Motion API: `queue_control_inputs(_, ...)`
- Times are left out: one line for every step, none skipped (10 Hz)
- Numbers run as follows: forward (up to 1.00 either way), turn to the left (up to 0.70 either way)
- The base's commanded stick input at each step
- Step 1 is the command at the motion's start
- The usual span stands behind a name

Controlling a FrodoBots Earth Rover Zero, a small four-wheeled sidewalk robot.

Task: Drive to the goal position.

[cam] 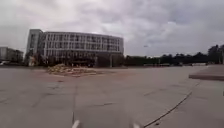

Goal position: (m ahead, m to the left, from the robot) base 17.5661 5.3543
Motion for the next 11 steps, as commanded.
queue_control_inputs(0.85, 0.0)
queue_control_inputs(0.85, 0.0)
queue_control_inputs(0.85, 0.0)
queue_control_inputs(0.85, 0.0)
queue_control_inputs(0.85, 0.0)
queue_control_inputs(0.85, 0.0)
queue_control_inputs(0.85, 0.0)
queue_control_inputs(0.85, 0.0)
queue_control_inputs(0.85, 0.0)
queue_control_inputs(0.85, 0.0)
queue_control_inputs(0.85, 0.0)
